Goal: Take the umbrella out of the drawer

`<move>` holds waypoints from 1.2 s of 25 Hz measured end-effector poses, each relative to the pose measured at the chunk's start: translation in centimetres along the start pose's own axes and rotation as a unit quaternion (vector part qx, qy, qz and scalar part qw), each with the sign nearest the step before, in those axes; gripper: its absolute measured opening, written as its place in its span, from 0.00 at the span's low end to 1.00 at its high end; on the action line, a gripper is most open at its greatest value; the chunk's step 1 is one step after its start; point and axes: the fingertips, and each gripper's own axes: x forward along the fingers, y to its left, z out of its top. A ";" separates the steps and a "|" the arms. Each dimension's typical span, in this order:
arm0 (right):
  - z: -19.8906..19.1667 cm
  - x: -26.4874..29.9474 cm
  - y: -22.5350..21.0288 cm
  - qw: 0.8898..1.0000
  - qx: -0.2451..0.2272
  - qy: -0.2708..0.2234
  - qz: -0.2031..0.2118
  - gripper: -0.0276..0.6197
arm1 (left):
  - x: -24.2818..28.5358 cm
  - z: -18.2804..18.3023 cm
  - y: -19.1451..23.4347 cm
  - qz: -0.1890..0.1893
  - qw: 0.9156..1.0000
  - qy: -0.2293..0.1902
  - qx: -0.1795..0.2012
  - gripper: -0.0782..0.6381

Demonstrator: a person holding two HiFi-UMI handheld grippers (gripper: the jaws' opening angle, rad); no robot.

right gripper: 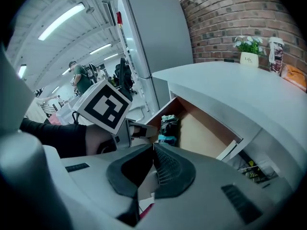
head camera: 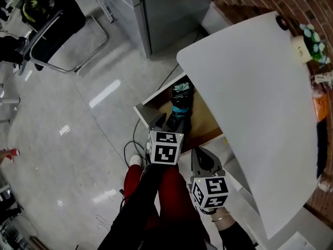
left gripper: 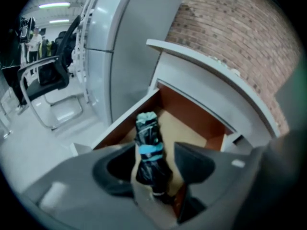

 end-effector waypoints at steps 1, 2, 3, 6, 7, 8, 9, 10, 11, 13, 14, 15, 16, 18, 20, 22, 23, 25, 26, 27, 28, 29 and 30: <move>-0.1 0.4 -0.2 1.000 -0.001 0.004 0.001 0.05 | 0.6 0.0 0.0 0.000 1.000 0.002 -0.001 0.46; -0.1 0.7 -0.3 1.000 -0.002 0.008 0.001 0.05 | 1.1 0.0 0.0 0.000 1.000 0.005 -0.003 0.46; -0.2 1.0 -0.5 1.000 -0.002 0.011 0.001 0.05 | 1.6 -0.1 0.0 -0.002 1.000 0.009 -0.005 0.47; -0.5 1.8 -0.8 1.000 -0.002 0.021 0.000 0.05 | 2.9 -0.5 -0.1 -0.009 1.000 0.022 -0.014 0.47; -0.6 2.0 -0.9 1.000 -0.002 0.024 0.000 0.05 | 3.3 -0.6 -0.1 -0.010 0.999 0.027 -0.016 0.47; -0.7 2.3 -0.9 1.000 -0.002 0.028 0.001 0.05 | 3.7 -0.7 0.0 -0.010 0.999 0.031 -0.019 0.47; -0.8 2.5 -1.1 0.999 -0.001 0.032 0.001 0.05 | 4.1 -0.7 0.0 -0.011 0.999 0.034 -0.021 0.47; -0.9 2.8 -1.2 0.999 0.001 0.036 0.000 0.05 | 4.5 -0.7 0.1 -0.012 0.999 0.036 -0.024 0.47; -0.9 3.1 -1.4 0.999 0.003 0.040 -0.001 0.05 | 4.8 -0.7 0.1 -0.014 0.999 0.037 -0.027 0.48; -1.1 3.5 -1.6 0.999 0.006 0.046 -0.005 0.05 | 5.5 -0.8 0.3 -0.014 0.999 0.040 -0.033 0.48; -1.2 3.8 -1.7 0.999 0.009 0.049 -0.006 0.05 | 5.9 -1.0 0.4 -0.013 0.998 0.043 -0.036 0.48; -1.3 3.9 -1.8 0.999 0.011 0.051 -0.007 0.05 | 6.2 -1.2 0.6 -0.012 0.998 0.046 -0.040 0.49; -1.4 4.1 -1.8 0.998 0.012 0.054 -0.007 0.05 | 6.6 -1.5 0.7 -0.011 0.998 0.051 -0.045 0.49; -1.6 4.4 -1.9 0.998 0.011 0.060 -0.006 0.05 | 7.4 -2.0 1.0 -0.009 0.997 0.058 -0.058 0.49; -1.9 4.7 -1.9 0.998 0.009 0.065 -0.004 0.05 | 8.1 -2.5 1.3 -0.007 0.996 0.064 -0.066 0.49; -1.9 5.0 -1.9 0.998 0.008 0.069 -0.003 0.05 | 8.7 -2.7 1.5 -0.007 0.995 0.069 -0.065 0.49; -1.9 5.1 -2.0 0.998 0.008 0.070 -0.003 0.05 | 8.9 -2.7 1.5 -0.007 0.995 0.071 -0.064 0.49; -1.9 5.3 -2.1 0.997 0.009 0.073 -0.003 0.05 | 9.5 -2.8 1.5 -0.010 0.995 0.076 -0.066 0.49; -2.0 5.4 -2.1 0.997 0.010 0.075 -0.003 0.05 | 9.7 -2.8 1.5 -0.012 0.994 0.078 -0.069 0.49; -2.1 5.4 -2.1 0.997 0.011 0.077 -0.004 0.05 | 9.9 -3.0 1.5 -0.013 0.994 0.081 -0.072 0.49; -2.3 5.5 -2.1 0.997 0.011 0.079 -0.004 0.05 | 10.1 -3.1 1.6 -0.015 0.994 0.083 -0.075 0.49; -2.4 5.6 -2.1 0.997 0.011 0.081 -0.004 0.05 | 10.2 -3.1 1.6 -0.017 0.993 0.085 -0.077 0.49; -2.5 5.6 -2.2 0.996 0.011 0.083 -0.004 0.05 | 10.4 -3.2 1.6 -0.020 0.993 0.086 -0.079 0.49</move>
